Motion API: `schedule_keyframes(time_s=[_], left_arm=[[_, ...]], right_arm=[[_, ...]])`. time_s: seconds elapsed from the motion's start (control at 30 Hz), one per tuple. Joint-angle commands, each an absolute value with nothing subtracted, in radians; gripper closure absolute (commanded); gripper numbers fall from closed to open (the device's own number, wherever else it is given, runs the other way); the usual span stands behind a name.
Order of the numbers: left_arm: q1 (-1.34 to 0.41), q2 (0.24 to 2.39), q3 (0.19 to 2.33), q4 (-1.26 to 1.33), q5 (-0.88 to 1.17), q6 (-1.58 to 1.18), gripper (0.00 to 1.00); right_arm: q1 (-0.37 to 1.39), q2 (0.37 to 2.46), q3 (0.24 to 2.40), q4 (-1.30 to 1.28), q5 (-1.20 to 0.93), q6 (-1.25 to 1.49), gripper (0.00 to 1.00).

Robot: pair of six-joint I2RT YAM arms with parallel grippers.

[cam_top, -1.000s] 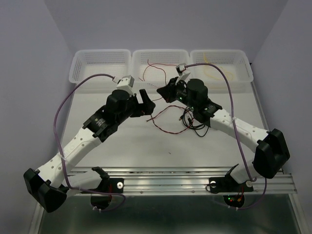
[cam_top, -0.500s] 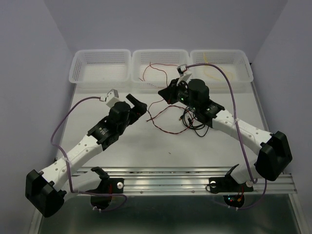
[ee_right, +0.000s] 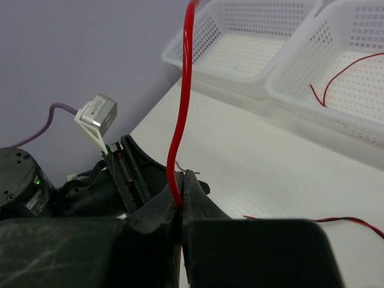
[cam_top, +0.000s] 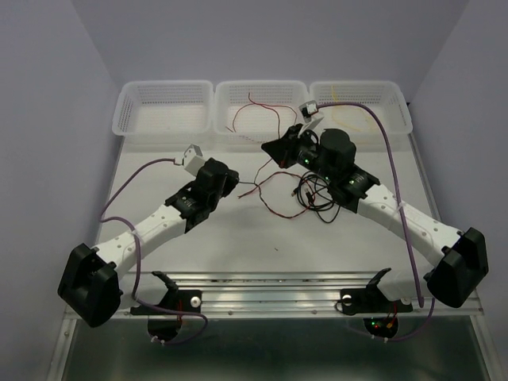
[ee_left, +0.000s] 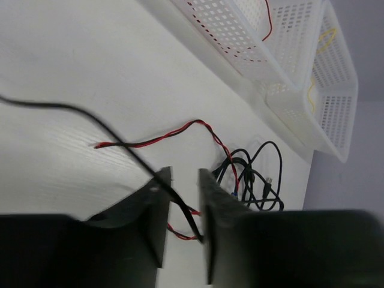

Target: Untangle the cables

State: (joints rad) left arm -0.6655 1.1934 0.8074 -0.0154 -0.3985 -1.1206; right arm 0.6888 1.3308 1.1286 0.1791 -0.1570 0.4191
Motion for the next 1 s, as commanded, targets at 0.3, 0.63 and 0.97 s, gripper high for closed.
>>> schedule_keyframes(time_s=[0.3, 0.63, 0.97], left_arm=[[-0.518, 1.068, 0.983, -0.193, -0.601, -1.018, 1.0], [-0.181, 0.976, 1.285, -0.322, -0.701, -0.795, 1.0], [0.127, 1.074, 1.601, -0.403, -0.599, -0.686, 1.0]], right_arm=[[0.615, 1.298, 1.204, 0.051, 0.322, 0.288, 0.99], [0.238, 1.252, 1.232, 0.003, 0.408, 0.276, 0.99], [-0.041, 1.213, 1.223, -0.049, 0.377, 0.316, 0.99]])
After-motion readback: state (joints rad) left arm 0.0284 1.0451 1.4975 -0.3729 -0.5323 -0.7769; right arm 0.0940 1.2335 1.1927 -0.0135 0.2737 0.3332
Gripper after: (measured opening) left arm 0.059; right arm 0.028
